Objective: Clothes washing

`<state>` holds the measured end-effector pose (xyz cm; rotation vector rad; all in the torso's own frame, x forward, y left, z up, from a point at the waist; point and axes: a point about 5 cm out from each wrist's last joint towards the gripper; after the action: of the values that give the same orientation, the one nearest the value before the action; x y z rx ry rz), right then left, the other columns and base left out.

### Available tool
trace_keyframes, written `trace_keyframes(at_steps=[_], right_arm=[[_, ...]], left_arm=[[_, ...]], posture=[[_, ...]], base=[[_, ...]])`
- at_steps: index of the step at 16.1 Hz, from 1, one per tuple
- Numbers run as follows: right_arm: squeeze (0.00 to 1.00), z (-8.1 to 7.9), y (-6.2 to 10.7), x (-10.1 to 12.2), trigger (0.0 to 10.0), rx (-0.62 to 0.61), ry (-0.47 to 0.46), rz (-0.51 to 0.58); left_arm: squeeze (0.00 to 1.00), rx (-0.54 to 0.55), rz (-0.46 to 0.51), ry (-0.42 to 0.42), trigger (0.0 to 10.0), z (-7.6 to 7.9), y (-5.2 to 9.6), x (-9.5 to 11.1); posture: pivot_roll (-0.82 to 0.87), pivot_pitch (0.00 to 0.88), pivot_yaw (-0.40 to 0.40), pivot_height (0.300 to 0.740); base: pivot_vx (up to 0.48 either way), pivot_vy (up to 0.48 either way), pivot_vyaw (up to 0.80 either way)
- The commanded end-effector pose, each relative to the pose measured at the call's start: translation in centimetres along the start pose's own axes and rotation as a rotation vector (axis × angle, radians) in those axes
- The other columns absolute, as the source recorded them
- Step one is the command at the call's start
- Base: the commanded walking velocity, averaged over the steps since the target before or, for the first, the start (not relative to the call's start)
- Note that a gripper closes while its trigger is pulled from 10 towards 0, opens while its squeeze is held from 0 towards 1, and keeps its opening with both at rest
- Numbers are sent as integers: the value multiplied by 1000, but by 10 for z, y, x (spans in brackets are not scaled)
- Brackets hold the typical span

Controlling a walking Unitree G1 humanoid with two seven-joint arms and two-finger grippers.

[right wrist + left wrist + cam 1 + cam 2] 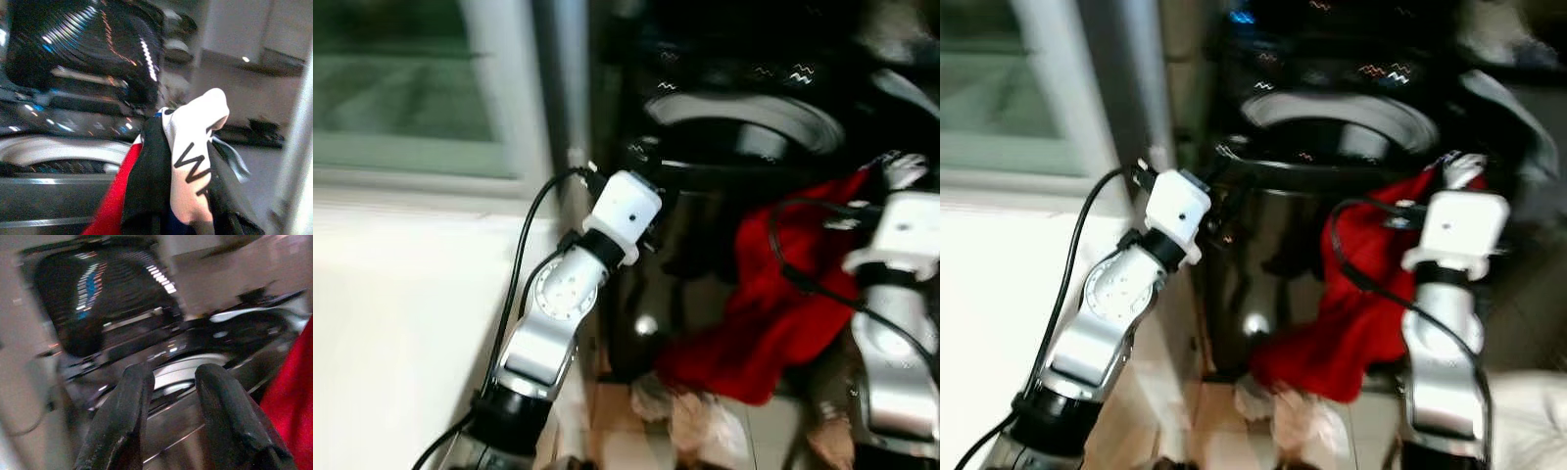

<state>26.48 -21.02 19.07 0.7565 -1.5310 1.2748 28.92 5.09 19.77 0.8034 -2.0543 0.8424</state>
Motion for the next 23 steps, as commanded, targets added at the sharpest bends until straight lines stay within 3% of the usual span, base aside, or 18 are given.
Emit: trace_keyframes(at_steps=[1, 4, 9, 16, 23], right_arm=[[0, -3, -12, 6, 10000, 3, -5, 22], [0, -17, -17, 1, 10000, 97, -13, -39], [0, -33, -11, -6, 10000, 193, -25, -90], [0, -41, -19, -6, 10000, 214, -32, -99], [0, -48, -24, -5, 10000, 228, -47, -90]], left_arm=[[0, 6, 15, 20, 10000, 0, -6, 4], [0, 67, -22, 8, 10000, -6, -9, -2], [0, 117, -67, 62, 10000, -4, -6, -8], [0, 86, -58, 70, 10000, 0, -6, -8], [0, 97, -64, 72, 10000, -7, -4, -13]], posture=[[-164, 0, 24, 740], [-157, 0, 14, 740], [-141, 0, -9, 740], [-143, 0, -5, 740], [-136, 0, -8, 740]], base=[[270, -394, 0], [346, -250, 0], [0, 0, 0], [156, -343, 0], [43, 0, 0]])
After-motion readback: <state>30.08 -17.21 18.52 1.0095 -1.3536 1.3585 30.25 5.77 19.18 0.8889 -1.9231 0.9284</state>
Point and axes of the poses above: a point about 5 cm out from each wrist's last joint towards the gripper, its own y axis pointing back from the gripper into the wrist, its own x axis along the axis of the wrist's last joint, z = x × y, and after that the axes turned 11 degrees about -y, right-handed
